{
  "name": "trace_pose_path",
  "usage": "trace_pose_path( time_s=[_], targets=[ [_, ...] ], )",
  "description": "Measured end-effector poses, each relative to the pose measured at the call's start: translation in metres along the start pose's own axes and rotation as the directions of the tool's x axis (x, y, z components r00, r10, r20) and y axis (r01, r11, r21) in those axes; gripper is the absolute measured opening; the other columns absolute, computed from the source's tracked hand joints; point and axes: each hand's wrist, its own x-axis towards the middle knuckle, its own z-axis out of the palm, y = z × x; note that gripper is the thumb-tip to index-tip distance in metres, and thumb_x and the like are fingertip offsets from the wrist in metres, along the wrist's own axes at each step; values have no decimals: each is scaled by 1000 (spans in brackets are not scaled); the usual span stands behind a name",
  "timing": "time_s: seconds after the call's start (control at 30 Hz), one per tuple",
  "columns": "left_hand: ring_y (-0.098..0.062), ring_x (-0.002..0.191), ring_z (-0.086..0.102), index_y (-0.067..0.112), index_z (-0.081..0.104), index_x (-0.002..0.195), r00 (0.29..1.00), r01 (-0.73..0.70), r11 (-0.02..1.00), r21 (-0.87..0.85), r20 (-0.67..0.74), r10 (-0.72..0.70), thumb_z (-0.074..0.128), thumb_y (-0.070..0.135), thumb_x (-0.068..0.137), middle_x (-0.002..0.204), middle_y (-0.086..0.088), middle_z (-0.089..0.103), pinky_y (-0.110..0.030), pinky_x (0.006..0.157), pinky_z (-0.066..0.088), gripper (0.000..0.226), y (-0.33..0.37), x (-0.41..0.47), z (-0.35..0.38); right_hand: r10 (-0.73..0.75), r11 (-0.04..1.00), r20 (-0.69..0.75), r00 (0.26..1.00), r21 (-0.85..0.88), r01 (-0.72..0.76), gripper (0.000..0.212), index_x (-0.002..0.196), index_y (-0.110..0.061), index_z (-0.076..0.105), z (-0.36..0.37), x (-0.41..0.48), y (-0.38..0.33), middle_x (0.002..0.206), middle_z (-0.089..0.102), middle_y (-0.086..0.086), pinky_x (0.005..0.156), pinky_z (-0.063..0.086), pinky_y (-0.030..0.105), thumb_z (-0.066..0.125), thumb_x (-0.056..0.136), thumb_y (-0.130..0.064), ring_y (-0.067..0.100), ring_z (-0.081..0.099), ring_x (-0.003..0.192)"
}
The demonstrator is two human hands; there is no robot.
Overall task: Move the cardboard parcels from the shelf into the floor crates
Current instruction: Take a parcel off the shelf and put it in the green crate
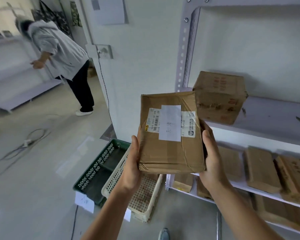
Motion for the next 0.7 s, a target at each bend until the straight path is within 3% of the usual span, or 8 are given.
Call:
trace_pose_path(
  time_s=[0.1, 0.2, 0.3, 0.4, 0.47, 0.53, 0.7],
  targets=[
    [-31, 147, 56, 21, 45, 163, 997, 27, 999, 21, -76, -26, 26, 71, 104, 155, -9, 62, -54, 124, 43, 80, -3, 0, -34, 47, 999, 4, 999, 11, -47, 47, 148, -28, 57, 23, 12, 29, 150, 62, 5, 122, 36, 62, 45, 104, -40, 26, 55, 143],
    [-28, 146, 57, 25, 47, 162, 993, 53, 999, -4, -102, -53, 45, 84, 95, 155, -6, 63, -39, 119, 49, 90, -4, 5, -69, 84, 995, 24, 996, 45, -85, 44, 144, -32, 62, 48, 27, 61, 150, 63, 4, 124, 34, 61, 48, 104, -40, 26, 54, 143],
    [-27, 146, 57, 24, 41, 165, 979, 145, 988, -58, -136, -152, 35, 76, 104, 158, -7, 59, -34, 109, 55, 81, -7, 20, -108, 123, 990, 57, 991, 62, -127, 39, 139, -37, 66, 77, 47, 96, 150, 63, 4, 124, 34, 58, 46, 106, -38, 26, 54, 144],
    [-28, 145, 58, 26, 38, 167, 961, 200, 975, -98, -175, -214, 28, 70, 109, 161, -8, 56, -43, 110, 57, 74, -12, 43, -155, 193, 978, 55, 980, 73, -196, 40, 143, -36, 63, 106, 69, 135, 151, 62, 5, 118, 44, 52, 46, 106, -41, 28, 54, 144],
    [-31, 151, 52, 28, 36, 168, 950, 214, 974, -70, -218, -225, 31, 72, 106, 166, -9, 51, -58, 122, 43, 76, -13, 61, -185, 229, 971, 41, 973, 56, -231, 43, 146, -36, 60, 123, 82, 160, 150, 63, 2, 113, 50, 47, 48, 106, -46, 26, 56, 142],
    [-33, 153, 49, 30, 37, 167, 948, 231, 973, -23, -217, -231, 31, 73, 105, 166, -7, 50, -63, 126, 33, 76, -13, 77, -209, 263, 963, 37, 964, 43, -265, 48, 149, -35, 57, 141, 94, 181, 150, 62, 1, 118, 43, 53, 49, 104, -50, 24, 56, 142],
    [-34, 146, 57, 35, 41, 165, 939, 272, 961, -46, -206, -275, 51, 88, 90, 161, -6, 57, -66, 121, 41, 92, -21, 102, -255, 372, 927, 10, 928, 45, -372, 56, 150, -35, 55, 174, 115, 222, 148, 64, 0, 119, 42, 60, 54, 98, -54, 23, 59, 139]
  ],
)
